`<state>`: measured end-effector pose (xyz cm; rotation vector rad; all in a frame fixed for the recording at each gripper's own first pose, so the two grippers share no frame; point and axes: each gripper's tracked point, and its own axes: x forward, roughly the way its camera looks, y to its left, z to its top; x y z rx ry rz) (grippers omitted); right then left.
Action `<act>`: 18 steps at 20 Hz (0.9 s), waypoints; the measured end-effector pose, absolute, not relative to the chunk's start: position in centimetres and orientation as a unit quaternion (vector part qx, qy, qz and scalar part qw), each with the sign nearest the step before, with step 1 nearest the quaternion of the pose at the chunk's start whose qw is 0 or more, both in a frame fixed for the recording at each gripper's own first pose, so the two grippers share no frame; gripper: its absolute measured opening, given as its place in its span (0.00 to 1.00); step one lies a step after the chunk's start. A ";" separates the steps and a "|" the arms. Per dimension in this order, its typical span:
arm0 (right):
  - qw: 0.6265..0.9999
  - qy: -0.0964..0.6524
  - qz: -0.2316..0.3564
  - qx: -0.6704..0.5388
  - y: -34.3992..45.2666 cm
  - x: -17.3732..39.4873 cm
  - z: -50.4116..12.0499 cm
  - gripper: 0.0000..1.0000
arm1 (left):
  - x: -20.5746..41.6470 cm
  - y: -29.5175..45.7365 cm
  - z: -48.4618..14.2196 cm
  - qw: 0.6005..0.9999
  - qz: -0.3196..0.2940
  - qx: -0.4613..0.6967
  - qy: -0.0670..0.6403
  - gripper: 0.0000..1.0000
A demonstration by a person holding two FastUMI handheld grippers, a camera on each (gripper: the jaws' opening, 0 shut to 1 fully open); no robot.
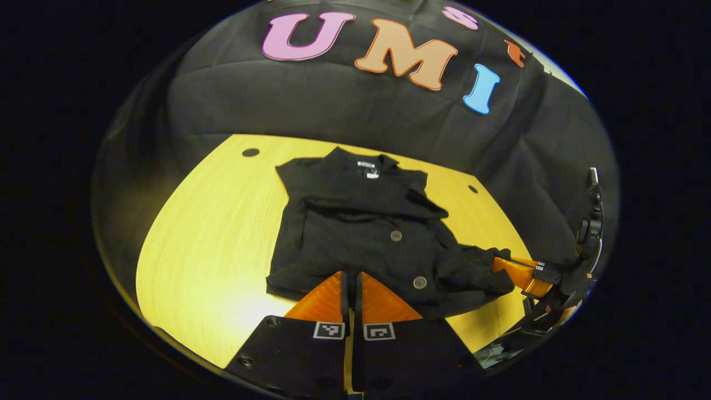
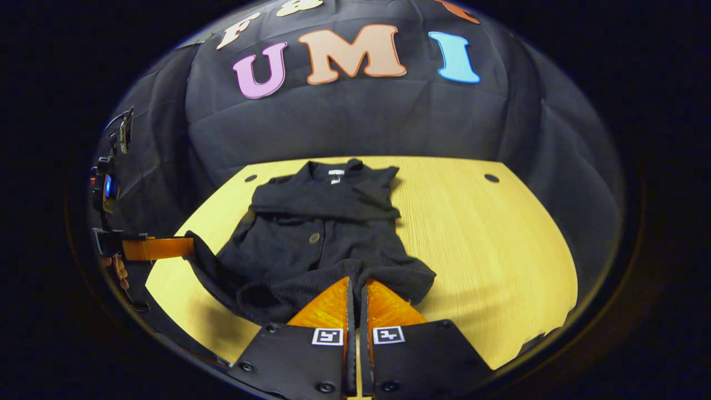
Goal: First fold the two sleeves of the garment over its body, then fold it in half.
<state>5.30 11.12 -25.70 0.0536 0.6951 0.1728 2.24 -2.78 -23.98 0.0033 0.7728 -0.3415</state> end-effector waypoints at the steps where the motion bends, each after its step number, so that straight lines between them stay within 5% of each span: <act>1: 0.940 0.329 0.083 0.020 11.2 6.4 -24.8 0.05 | 3.4 -3.0 -23.4 0.915 -0.173 0.002 0.364 0.00; 7: 0.956 0.282 0.081 0.008 12.1 13.2 -20.8 0.05 | 10.2 -4.2 -21.4 0.934 -0.170 -0.003 0.316 0.00; 18: 0.950 0.286 0.122 0.032 11.1 30.1 -21.9 0.05 | 23.7 -3.7 -23.6 0.955 -0.068 0.006 0.289 0.00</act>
